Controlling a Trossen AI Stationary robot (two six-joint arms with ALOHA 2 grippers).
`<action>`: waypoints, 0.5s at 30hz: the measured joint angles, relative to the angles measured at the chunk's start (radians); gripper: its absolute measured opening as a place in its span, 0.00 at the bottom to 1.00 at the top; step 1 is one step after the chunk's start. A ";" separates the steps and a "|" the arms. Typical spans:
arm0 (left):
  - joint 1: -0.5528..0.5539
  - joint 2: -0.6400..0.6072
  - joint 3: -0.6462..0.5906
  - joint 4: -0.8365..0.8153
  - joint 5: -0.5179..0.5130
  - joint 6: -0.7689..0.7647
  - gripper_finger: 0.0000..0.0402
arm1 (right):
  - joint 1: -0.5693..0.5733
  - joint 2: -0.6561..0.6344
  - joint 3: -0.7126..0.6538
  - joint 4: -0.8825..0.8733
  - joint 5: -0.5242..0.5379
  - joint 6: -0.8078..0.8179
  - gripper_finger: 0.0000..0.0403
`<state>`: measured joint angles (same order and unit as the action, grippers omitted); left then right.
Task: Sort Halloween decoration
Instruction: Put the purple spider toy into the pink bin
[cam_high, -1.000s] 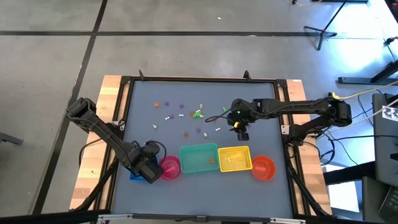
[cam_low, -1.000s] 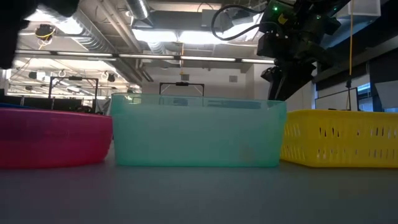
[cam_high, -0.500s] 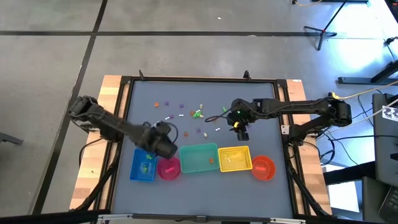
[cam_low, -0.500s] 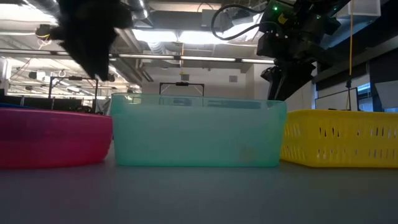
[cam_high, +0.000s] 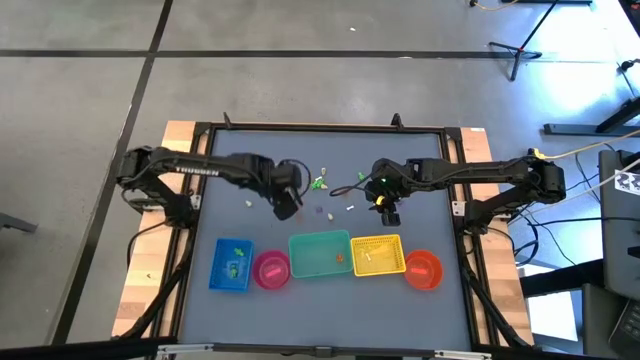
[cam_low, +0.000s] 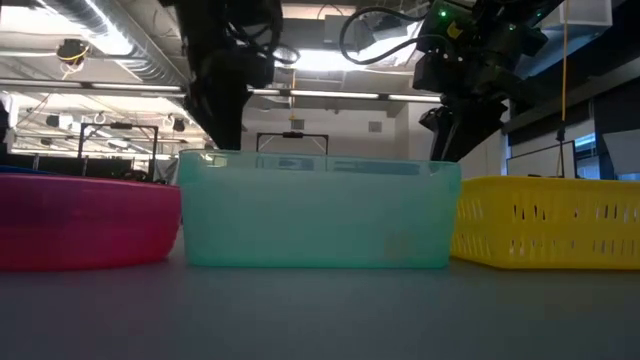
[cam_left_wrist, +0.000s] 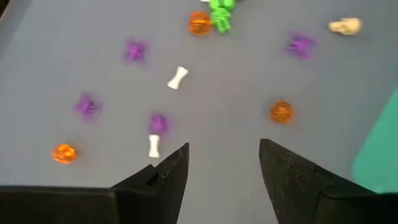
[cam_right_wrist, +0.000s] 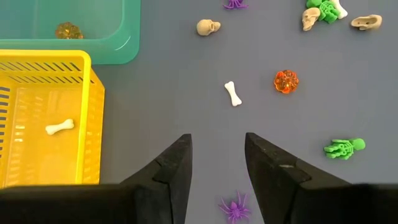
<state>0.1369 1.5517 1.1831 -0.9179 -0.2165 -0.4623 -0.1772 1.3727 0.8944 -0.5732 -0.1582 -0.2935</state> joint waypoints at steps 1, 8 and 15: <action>0.024 0.000 0.000 0.000 0.009 0.024 0.44 | 0.000 0.000 0.000 0.000 0.000 0.000 0.37; 0.155 0.000 0.000 0.000 0.017 0.155 0.44 | 0.000 0.000 0.000 0.000 0.000 0.000 0.37; 0.233 0.000 -0.087 0.105 0.126 0.187 0.44 | 0.000 0.000 0.000 0.000 0.000 0.000 0.37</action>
<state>0.3704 1.5517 1.0963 -0.8131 -0.0905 -0.2752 -0.1772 1.3727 0.8944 -0.5735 -0.1584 -0.2935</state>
